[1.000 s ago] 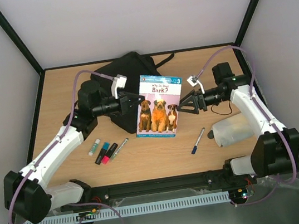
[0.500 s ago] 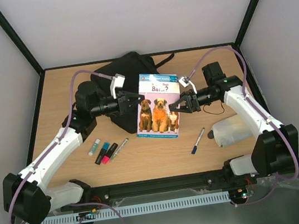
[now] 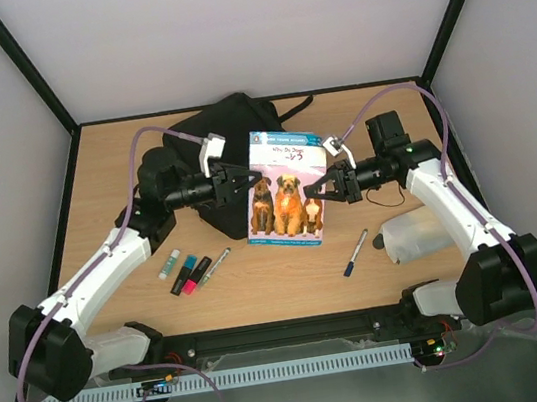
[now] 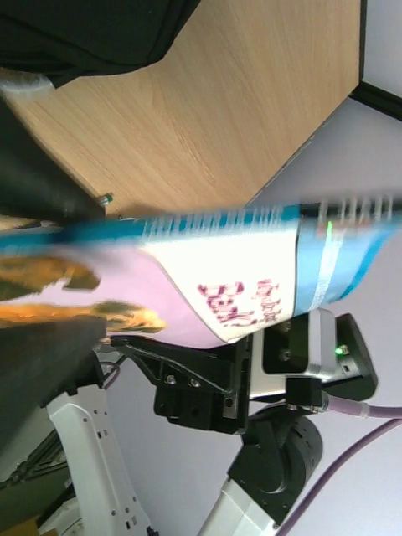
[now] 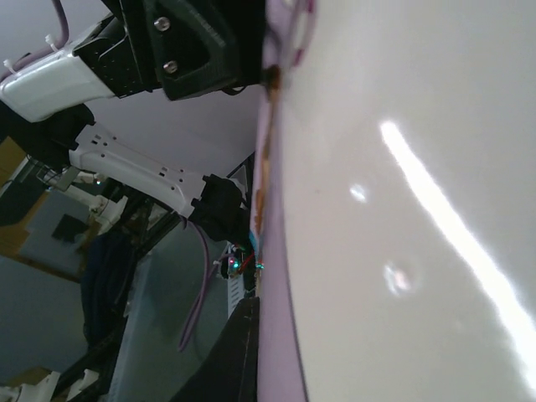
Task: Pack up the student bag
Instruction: Pick up the book from the center of the board.
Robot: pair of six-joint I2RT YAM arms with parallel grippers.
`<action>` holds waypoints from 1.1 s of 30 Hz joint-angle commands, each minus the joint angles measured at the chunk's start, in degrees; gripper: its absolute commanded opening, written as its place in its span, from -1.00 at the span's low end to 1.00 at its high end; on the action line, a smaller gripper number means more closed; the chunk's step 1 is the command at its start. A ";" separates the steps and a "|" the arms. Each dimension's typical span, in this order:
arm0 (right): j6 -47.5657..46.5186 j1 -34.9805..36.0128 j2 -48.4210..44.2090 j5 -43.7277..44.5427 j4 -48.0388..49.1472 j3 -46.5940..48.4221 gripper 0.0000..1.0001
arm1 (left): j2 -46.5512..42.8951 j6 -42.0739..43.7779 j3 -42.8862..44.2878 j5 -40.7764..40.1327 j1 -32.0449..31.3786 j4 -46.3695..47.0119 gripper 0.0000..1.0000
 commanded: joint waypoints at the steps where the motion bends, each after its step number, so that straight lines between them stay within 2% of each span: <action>1: 1.85 0.32 -1.12 -0.91 2.71 -0.38 -0.98 | 1.57 -0.52 -0.63 2.96 -0.03 2.31 -0.04; 4: 2.18 0.30 -0.79 -1.21 2.99 -0.30 -0.98 | 2.43 -0.43 -0.76 3.24 -1.11 2.34 0.19; 9: 1.41 0.32 -0.50 -1.24 1.94 -0.18 -0.98 | 5.08 0.09 0.38 4.48 -4.41 1.41 0.19; 12: 0.74 0.39 -0.67 -0.58 1.36 -0.35 -0.98 | 6.18 -0.08 1.02 4.90 -5.58 1.65 0.07; 15: 1.28 0.40 -0.91 0.80 1.86 -0.90 -0.98 | 6.21 -0.36 1.46 4.84 -5.73 2.08 -0.20; 17: 2.31 0.34 -1.28 2.79 3.10 -1.26 -0.91 | 5.87 -0.31 1.90 4.42 -5.64 1.72 -0.45; 20: 5.05 0.33 -2.27 7.39 5.28 -1.67 -0.71 | 5.10 0.07 2.50 3.35 -5.42 0.62 -0.70; 25: 12.34 0.28 -5.71 17.34 11.76 -4.13 0.31 | 2.83 -0.87 2.34 1.43 -4.37 0.50 -0.92; 28: 14.00 0.31 -7.98 18.83 14.76 -6.85 0.50 | 1.05 -2.33 1.82 0.69 -3.82 1.89 -0.95; 33: 14.48 0.30 -6.08 14.02 13.69 -7.70 0.54 | -0.89 -5.64 0.97 1.63 -3.61 6.34 -0.95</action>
